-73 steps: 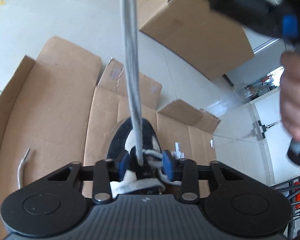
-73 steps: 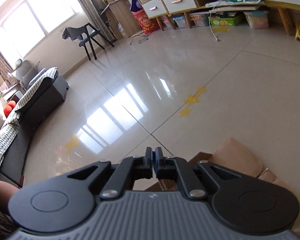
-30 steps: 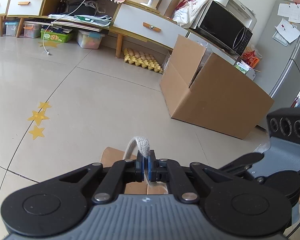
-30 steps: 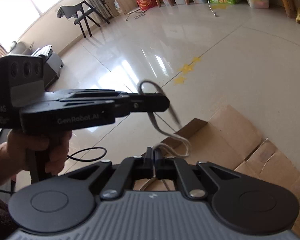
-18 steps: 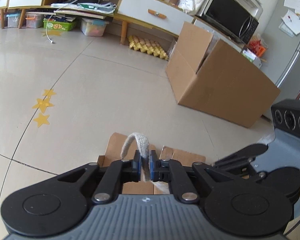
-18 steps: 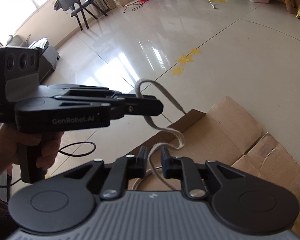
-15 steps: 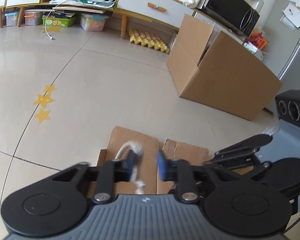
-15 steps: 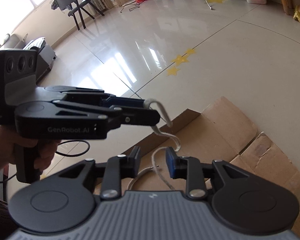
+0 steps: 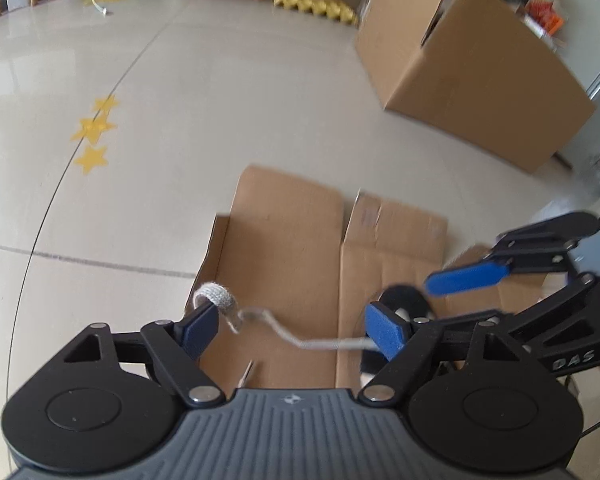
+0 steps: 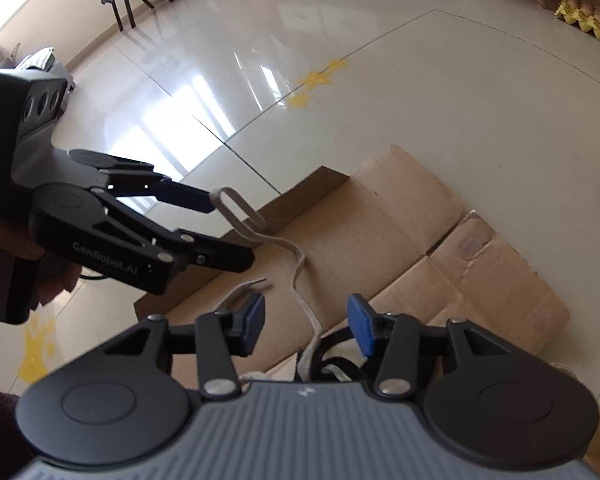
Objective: Lace up shoes with both hands
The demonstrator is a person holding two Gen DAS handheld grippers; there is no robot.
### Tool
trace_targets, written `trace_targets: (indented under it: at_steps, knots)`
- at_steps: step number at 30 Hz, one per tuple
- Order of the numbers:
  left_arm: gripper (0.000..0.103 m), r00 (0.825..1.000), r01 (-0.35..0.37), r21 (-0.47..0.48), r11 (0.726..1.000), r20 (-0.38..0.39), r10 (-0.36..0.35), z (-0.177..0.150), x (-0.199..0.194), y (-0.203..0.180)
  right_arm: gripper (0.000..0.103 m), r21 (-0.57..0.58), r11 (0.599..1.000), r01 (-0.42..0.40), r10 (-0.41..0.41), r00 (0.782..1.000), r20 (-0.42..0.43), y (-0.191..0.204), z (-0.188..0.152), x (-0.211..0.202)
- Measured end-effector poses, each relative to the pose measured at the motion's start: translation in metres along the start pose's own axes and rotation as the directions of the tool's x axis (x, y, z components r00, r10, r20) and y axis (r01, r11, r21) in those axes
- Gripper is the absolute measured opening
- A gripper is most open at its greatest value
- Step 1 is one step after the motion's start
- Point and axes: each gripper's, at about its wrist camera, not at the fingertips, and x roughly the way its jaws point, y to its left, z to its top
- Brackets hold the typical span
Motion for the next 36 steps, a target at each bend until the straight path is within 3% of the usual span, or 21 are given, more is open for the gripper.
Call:
trace_targets:
  at_steps: [7, 12, 14, 18, 21, 24, 32, 34, 36]
  knots:
    - [0.086, 0.992, -0.035, -0.042, 0.999, -0.124, 0.030, -0.019, 0.011, 0.021, 0.052, 0.003, 0.998, 0.055, -0.055, 0.993, -0.108, -0.003, -0.039, 0.004]
    - [0.083, 0.991, -0.043, 0.045, 0.998, -0.124, 0.048, -0.025, 0.027, 0.017, 0.052, 0.045, 0.996, 0.078, -0.070, 0.984, -0.162, -0.010, -0.057, 0.014]
    - [0.076, 0.989, -0.051, 0.110, 0.993, -0.130, 0.065, -0.029, 0.038, 0.012, 0.052, 0.036, 0.996, 0.085, -0.077, 0.980, -0.183, -0.009, -0.060, 0.018]
    - [0.032, 0.984, -0.047, 0.158, 0.986, -0.162, 0.073, -0.038, 0.057, 0.006, 0.055, 0.047, 0.995, 0.084, -0.073, 0.978, -0.196, -0.009, -0.064, 0.021]
    - [0.025, 0.985, -0.050, 0.194, 0.980, -0.153, 0.080, -0.048, 0.058, 0.003, 0.055, 0.052, 0.995, 0.086, -0.074, 0.978, -0.194, -0.008, -0.065, 0.022]
    - [0.004, 0.984, -0.058, 0.211, 0.976, -0.151, 0.091, -0.054, 0.055, 0.002, 0.056, 0.043, 0.995, 0.090, -0.080, 0.978, -0.191, -0.007, -0.065, 0.021]
    - [0.001, 0.979, 0.000, 0.286, 0.958, -0.197, 0.059, -0.082, 0.041, -0.006, 0.053, 0.080, 0.992, 0.100, -0.083, 0.979, -0.188, -0.011, -0.064, 0.018]
    - [0.001, 0.984, 0.003, 0.347, 0.938, -0.169, 0.060, -0.087, 0.034, -0.012, 0.053, 0.088, 0.990, 0.110, -0.092, 0.977, -0.192, -0.012, -0.065, 0.016]
    - [0.001, 0.988, -0.010, 0.434, 0.901, -0.135, 0.075, -0.088, 0.032, -0.021, 0.053, 0.097, 0.989, 0.115, -0.094, 0.976, -0.195, -0.012, -0.066, 0.015]
